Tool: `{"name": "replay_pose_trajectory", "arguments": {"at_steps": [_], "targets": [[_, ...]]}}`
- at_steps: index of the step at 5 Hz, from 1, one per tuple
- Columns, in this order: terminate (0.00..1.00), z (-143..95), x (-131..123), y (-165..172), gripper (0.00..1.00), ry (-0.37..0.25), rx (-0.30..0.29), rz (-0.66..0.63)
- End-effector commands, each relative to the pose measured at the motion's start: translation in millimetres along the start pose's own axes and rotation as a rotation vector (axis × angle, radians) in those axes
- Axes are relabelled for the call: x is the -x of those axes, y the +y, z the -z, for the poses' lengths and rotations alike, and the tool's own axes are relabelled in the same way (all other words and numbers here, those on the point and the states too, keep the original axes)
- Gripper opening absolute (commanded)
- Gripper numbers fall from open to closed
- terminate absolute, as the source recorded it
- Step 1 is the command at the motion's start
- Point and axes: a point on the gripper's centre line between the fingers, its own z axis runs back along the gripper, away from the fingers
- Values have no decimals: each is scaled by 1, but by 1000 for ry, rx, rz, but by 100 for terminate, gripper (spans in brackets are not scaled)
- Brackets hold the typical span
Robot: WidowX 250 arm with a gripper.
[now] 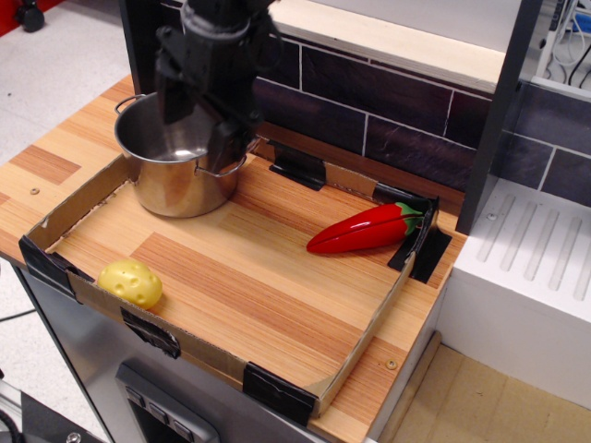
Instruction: Topple metal pot
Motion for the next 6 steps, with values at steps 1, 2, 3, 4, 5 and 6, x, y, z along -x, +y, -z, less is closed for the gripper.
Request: {"name": "replay_pose_trajectory", "arguments": {"at_steps": [1,2,3,4,5,6], "targets": [[0,2,-17,7,100,-58,-41,-109],[0,12,-20,4,100,-22,-30,-124],[0,21,-19,4,100,-12,-59,-137],[0,24,-17,3,100,8,-54,-148],[0,25,-12,3,100,17,-49,-141],[0,26,-8,5,0,18,-44,-149]]}}
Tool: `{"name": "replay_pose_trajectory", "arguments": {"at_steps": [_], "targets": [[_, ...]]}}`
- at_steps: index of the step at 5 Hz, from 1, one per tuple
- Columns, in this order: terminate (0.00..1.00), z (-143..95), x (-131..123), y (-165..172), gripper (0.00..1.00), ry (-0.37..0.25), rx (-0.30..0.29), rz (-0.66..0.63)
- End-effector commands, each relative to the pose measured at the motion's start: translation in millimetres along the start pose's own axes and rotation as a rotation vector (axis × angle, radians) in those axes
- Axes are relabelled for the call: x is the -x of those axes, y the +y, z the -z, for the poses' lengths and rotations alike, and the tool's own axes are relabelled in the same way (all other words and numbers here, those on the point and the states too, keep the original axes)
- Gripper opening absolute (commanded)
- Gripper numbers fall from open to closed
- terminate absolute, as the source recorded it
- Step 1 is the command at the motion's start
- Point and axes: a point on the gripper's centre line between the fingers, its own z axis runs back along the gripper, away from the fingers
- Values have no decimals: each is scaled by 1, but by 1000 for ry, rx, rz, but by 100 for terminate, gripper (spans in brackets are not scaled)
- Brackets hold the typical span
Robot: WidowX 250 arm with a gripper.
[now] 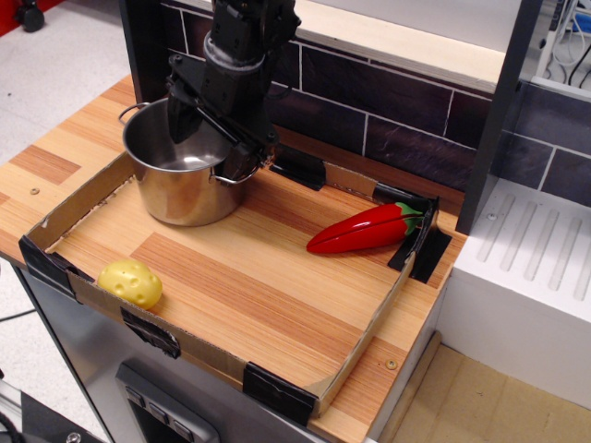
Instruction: Topple metal pot
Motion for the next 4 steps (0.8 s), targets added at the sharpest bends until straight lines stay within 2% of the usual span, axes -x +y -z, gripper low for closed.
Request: {"name": "replay_pose_trajectory", "arguments": {"at_steps": [1,4], "targets": [[0,-14,0,10,0,-20,39,-34],[0,-46,0,18,0,117,262,-77]]}}
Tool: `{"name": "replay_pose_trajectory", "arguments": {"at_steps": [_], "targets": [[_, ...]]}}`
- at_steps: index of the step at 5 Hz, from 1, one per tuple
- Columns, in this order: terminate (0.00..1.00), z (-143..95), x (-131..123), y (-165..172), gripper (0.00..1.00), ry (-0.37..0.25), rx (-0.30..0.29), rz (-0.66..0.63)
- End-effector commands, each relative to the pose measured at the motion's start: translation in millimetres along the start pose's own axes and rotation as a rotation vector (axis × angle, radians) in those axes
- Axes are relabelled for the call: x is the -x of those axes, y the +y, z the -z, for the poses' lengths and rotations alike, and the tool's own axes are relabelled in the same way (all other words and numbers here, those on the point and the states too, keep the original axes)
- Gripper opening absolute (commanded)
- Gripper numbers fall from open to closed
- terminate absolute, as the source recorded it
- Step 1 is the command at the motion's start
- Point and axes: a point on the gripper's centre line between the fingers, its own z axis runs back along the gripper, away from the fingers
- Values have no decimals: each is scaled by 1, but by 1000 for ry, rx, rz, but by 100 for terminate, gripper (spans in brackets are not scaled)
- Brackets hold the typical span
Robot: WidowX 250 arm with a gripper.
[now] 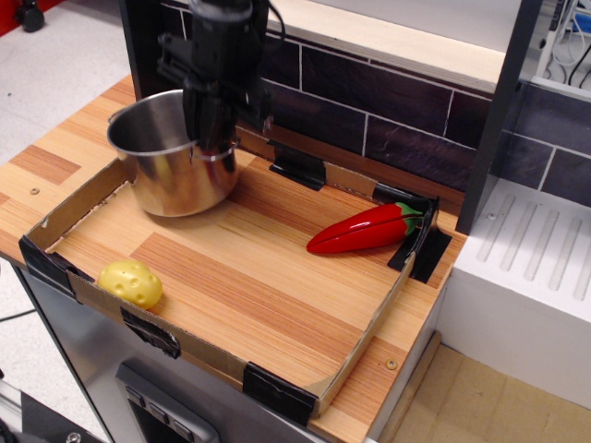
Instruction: Topple metal pot
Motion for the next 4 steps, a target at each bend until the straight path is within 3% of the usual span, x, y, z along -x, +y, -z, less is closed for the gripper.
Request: {"name": "replay_pose_trajectory", "arguments": {"at_steps": [1,2,3,4], "targets": [[0,-33,2,-2,0,61,136,2],[0,-37,5,-6,0,205,294,77],[0,-36,6,-6,0,314,415,150],[0,-21,0,1,0,413,482,167]]}}
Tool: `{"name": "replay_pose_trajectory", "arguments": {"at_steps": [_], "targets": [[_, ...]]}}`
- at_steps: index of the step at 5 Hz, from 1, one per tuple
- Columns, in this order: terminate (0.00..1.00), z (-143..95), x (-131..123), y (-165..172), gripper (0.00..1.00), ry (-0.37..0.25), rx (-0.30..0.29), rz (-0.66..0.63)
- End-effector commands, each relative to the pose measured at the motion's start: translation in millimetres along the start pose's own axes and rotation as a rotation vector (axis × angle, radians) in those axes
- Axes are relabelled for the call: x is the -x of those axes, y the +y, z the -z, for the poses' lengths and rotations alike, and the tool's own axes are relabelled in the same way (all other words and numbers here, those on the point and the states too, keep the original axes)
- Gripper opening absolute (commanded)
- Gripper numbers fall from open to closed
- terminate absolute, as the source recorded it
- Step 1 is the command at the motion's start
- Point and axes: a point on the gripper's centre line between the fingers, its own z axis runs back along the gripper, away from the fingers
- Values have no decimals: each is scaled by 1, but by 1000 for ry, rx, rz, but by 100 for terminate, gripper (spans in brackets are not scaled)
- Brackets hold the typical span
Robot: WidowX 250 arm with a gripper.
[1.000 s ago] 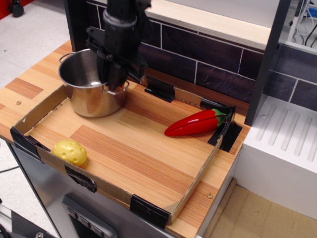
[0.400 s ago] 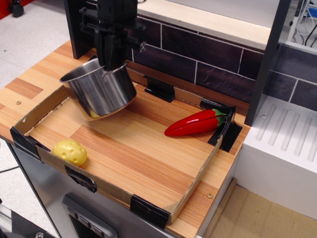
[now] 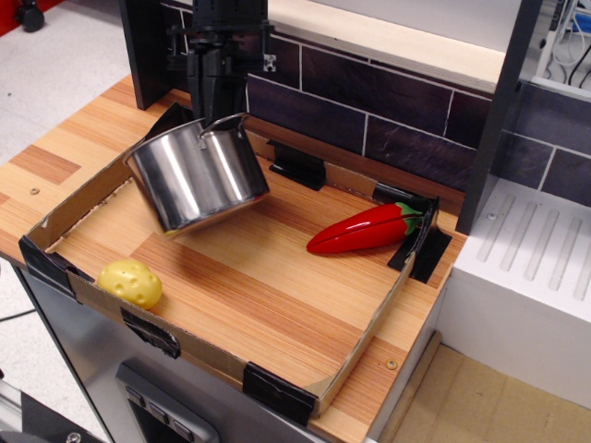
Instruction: Topple metal pot
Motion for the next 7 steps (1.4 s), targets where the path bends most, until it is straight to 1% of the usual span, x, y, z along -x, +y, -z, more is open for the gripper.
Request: {"name": "replay_pose_trajectory", "arguments": {"at_steps": [1,2,3,4,5,6,7], "targets": [[0,-6,-11,23,0,13,14,-19],[0,-10,-6,27,100,-66,-61,20],[0,-12,-3,29,100,-137,-131,11],[0,-25,3,26,100,-246,-202,-7],[0,-38,9,24,100,-343,-265,-42],[0,-50,22,22,100,-465,-339,-96],[0,-62,40,19,100,-508,-371,-123]]}}
